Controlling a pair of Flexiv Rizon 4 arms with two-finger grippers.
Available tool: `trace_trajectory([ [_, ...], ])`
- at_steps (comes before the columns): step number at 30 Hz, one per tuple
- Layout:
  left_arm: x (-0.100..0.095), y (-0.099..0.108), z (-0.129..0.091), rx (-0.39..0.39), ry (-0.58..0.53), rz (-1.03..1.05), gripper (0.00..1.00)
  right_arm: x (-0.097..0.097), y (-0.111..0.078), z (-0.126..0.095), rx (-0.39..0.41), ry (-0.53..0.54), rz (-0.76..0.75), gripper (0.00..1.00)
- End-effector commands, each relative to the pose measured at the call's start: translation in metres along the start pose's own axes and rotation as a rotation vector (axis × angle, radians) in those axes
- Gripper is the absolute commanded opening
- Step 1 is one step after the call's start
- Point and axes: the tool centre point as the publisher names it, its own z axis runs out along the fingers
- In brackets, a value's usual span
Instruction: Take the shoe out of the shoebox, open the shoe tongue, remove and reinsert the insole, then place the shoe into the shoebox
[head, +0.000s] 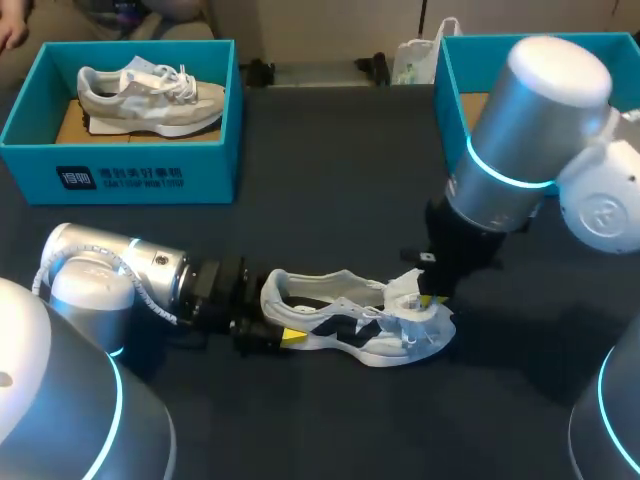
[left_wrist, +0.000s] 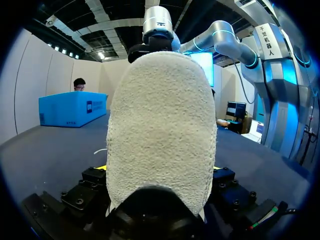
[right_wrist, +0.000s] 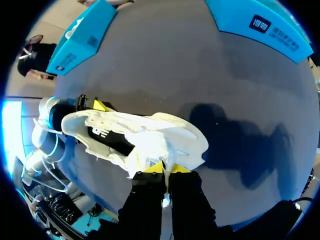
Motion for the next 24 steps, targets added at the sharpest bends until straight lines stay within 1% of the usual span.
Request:
trace_trajectory([
  [1, 0.001, 0.001, 0.001, -0.002, 0.001, -0.001, 0.0, -0.014, -0.005, 0.009, -0.01, 0.206, -0.018, 0.0],
  [2, 0.001, 0.001, 0.001, -0.002, 0.001, -0.001, 0.0, -0.016, -0.006, 0.012, -0.002, 0.209, -0.008, 0.0],
  [3, 0.001, 0.001, 0.001, -0.002, 0.001, -0.001, 0.0, -0.017, -0.006, 0.015, -0.004, 0.222, -0.017, 0.04],
  [4, 0.001, 0.001, 0.001, -0.002, 0.001, -0.001, 0.0, -0.017, -0.007, 0.017, -0.006, 0.227, -0.022, 0.09],
  [6, 0.001, 0.001, 0.001, -0.002, 0.001, -0.001, 0.0, -0.019, -0.007, 0.022, -0.003, 0.243, -0.019, 0.27],
  [7, 0.001, 0.001, 0.001, -0.002, 0.001, -0.001, 0.0, -0.019, -0.008, 0.023, -0.005, 0.253, -0.021, 0.4],
  [8, 0.001, 0.001, 0.001, -0.002, 0.001, -0.001, 0.0, -0.019, -0.008, 0.024, -0.002, 0.253, -0.02, 0.58],
  [9, 0.001, 0.001, 0.001, -0.002, 0.001, -0.001, 0.0, -0.019, -0.008, 0.024, 0.001, 0.255, -0.02, 1.0],
  [11, 0.001, 0.001, 0.001, -0.002, 0.001, -0.001, 0.0, -0.015, -0.011, 0.017, -0.006, 0.244, -0.023, 1.0],
  [14, 0.001, 0.001, 0.001, -0.002, 0.001, -0.001, 0.0, -0.008, -0.014, -0.001, -0.024, 0.203, -0.035, 1.0],
  [19, 0.001, 0.001, 0.001, -0.002, 0.001, -0.001, 0.0, 0.01, -0.019, -0.042, -0.052, 0.113, -0.07, 1.0],
  [24, 0.001, 0.001, 0.001, -0.002, 0.001, -0.001, 0.0, 0.029, -0.02, -0.073, -0.044, 0.02, -0.106, 1.0],
])
